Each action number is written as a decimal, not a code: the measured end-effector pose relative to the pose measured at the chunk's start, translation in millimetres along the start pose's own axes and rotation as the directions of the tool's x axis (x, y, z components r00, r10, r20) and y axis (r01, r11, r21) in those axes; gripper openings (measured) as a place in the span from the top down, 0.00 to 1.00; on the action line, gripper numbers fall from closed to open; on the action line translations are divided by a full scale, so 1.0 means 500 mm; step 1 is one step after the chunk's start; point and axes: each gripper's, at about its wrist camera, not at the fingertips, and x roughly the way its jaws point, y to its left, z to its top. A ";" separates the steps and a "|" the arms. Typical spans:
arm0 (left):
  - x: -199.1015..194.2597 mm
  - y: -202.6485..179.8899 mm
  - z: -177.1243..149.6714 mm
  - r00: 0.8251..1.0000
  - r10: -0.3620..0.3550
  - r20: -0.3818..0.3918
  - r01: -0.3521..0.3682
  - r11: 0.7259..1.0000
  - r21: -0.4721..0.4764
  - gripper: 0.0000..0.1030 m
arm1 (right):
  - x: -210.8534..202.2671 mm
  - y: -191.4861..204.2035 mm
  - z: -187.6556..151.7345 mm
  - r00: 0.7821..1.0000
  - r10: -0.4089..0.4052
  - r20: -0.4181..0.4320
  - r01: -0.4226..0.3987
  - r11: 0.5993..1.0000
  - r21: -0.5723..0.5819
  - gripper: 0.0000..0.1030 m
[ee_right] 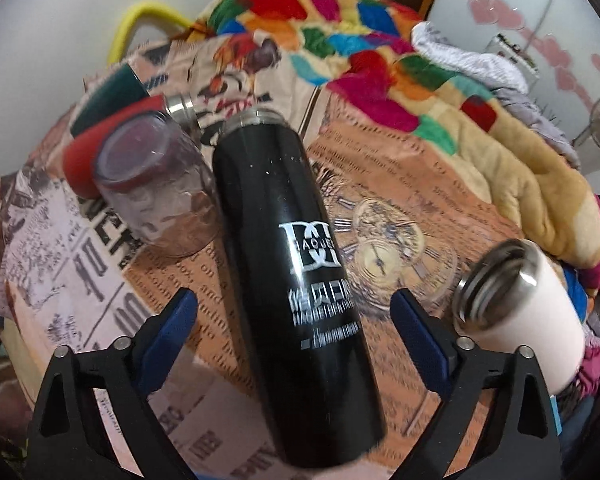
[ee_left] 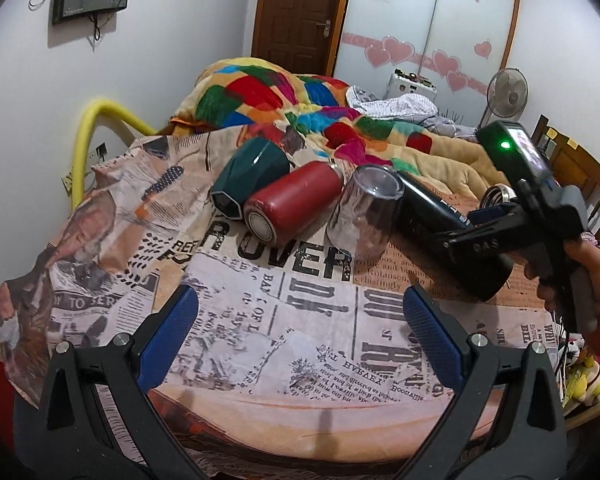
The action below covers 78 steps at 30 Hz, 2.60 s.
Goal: Flip cup upright
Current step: 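Move the right tool to the lying black thermos and grasp its middle, then lift the black thermos with the right tool toward the left tool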
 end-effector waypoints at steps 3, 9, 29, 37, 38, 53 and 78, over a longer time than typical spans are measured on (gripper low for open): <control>0.013 0.002 -0.001 1.000 -0.007 -0.010 0.007 1.000 -0.007 0.00 | 0.021 -0.001 0.004 0.999 0.020 -0.038 -0.020 1.000 -0.006 0.17; 0.017 0.005 -0.002 1.000 -0.004 -0.015 0.004 1.000 -0.013 0.00 | 0.057 0.000 0.008 0.994 0.033 -0.100 -0.034 0.999 -0.011 0.34; -0.104 -0.029 0.018 0.996 -0.003 0.085 0.002 1.000 0.014 0.00 | -0.132 -0.009 -0.044 0.992 0.087 0.091 -0.094 0.993 0.069 0.40; -0.174 -0.034 0.024 0.990 -0.003 0.142 0.001 1.000 0.016 0.00 | -0.269 0.043 -0.063 0.972 0.104 0.213 -0.104 0.995 -0.012 0.40; -0.180 -0.035 0.023 0.989 -0.002 0.146 0.000 1.000 0.016 0.00 | -0.280 0.052 -0.068 0.969 0.109 0.224 -0.106 0.994 -0.026 0.40; -0.198 -0.002 -0.012 0.993 0.036 0.113 -0.037 0.999 0.011 0.00 | -0.189 0.167 -0.138 0.961 0.229 0.152 -0.212 0.970 -0.119 0.40; -0.083 0.035 -0.058 0.998 0.049 -0.039 -0.050 0.999 -0.021 0.00 | 0.011 0.233 -0.146 0.986 0.165 -0.014 -0.165 0.976 -0.139 0.40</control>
